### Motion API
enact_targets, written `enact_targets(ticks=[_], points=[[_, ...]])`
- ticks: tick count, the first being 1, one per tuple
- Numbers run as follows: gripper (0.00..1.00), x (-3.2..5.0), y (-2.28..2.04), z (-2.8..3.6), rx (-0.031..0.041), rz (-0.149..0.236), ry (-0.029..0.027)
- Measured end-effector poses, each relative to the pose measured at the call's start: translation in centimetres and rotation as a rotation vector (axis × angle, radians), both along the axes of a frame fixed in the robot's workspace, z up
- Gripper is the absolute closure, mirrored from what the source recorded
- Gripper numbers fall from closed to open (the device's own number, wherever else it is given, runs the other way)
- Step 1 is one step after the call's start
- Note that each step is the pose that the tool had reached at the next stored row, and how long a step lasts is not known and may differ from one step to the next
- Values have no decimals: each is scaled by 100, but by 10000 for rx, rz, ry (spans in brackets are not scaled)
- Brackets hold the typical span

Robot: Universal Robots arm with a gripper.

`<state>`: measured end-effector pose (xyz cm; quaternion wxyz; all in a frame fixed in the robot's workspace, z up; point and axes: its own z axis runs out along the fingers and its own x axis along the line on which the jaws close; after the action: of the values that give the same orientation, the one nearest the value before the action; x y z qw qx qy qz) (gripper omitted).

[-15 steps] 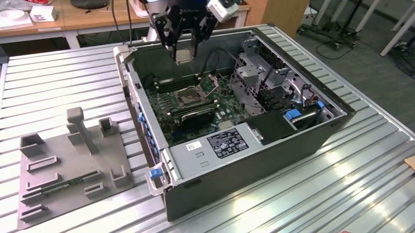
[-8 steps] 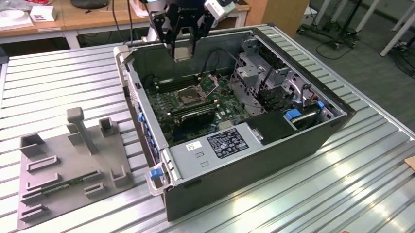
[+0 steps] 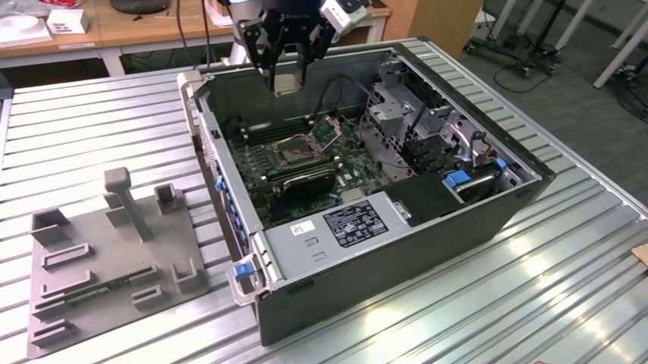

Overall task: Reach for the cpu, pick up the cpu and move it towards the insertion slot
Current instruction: 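Pick up the cpu and move it towards the insertion slot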

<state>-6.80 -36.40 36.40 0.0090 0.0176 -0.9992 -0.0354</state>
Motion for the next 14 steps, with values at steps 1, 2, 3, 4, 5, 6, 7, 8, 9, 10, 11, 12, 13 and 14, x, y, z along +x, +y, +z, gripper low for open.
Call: enact_targets(ticks=[1,2,3,4,5,6,7,8,9,10,11,12,13,14], points=[[46,19,3,-12,0,0,0],[46,38,7,-24,0,0,1],[46,56,10,-37,-1,0,1],[46,72,12,-52,1,0,0],[46,85,13,-65,2,0,-1],[46,94,15,-76,2,1,-1],[46,99,17,-88,1,0,0],[46,103,18,-101,1,0,-1],[46,104,19,-114,-1,-1,1],[46,104,20,-125,0,-1,0],[46,105,21,-133,0,-1,0],[46,105,21,-133,0,-1,0],[46,105,21,-133,0,0,0],[46,105,21,-134,0,0,0]])
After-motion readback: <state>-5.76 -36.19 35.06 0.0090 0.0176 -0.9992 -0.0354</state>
